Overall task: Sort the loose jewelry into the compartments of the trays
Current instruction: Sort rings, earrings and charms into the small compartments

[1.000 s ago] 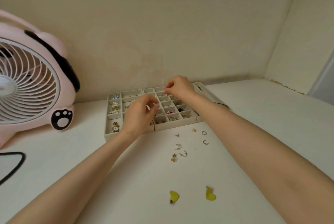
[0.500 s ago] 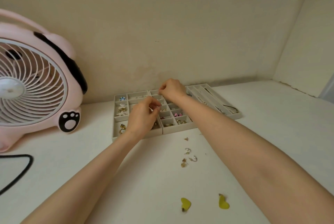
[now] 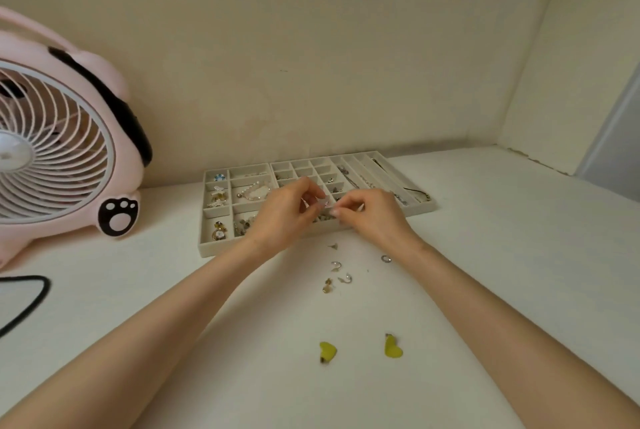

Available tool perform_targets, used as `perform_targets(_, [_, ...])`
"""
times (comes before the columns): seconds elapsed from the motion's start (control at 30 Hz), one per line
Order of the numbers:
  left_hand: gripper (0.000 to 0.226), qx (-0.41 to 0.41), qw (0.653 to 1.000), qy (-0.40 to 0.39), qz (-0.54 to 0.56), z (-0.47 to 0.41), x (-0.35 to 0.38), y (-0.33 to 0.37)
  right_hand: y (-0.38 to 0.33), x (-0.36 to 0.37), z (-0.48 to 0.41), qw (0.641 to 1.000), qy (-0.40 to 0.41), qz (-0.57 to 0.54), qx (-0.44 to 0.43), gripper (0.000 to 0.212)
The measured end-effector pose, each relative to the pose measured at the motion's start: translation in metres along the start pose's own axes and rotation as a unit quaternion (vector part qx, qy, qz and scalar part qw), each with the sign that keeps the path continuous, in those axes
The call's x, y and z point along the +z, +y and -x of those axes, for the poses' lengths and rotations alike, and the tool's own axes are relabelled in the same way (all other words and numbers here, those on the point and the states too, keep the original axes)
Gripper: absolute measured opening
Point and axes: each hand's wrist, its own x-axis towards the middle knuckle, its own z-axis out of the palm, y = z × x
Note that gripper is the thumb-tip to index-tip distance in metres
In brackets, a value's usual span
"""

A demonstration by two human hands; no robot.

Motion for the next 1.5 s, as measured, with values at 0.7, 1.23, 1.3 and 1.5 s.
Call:
perform_targets(0.7, [0.020,0.039,0.956,-0.288,-0.040,0.101,-0.023,0.049,-0.012,-0.060,0.109,0.945,-0.320,0.062,0.017,0.016])
perform_targets(1.23, [0.017,0.009,0.971,-0.229,-0.062,0.098,-0.011,0.050,-0.020,-0.040,0.106,0.968,-0.249,-0.005,-0.019,0.006])
perform_targets(1.3, [0.021,-0.008,0.981,-0.191,-0.017,0.093,-0.010,0.048,-0.021,-0.037,0.099,0.974,-0.224,-0.015,-0.025,0.008])
perform_targets(1.5, [0.019,-0.008,0.991,-0.132,0.017,0.068,-0.012,0.042,-0.021,-0.037,0.070,0.983,-0.176,-0.050,-0.015,0.011])
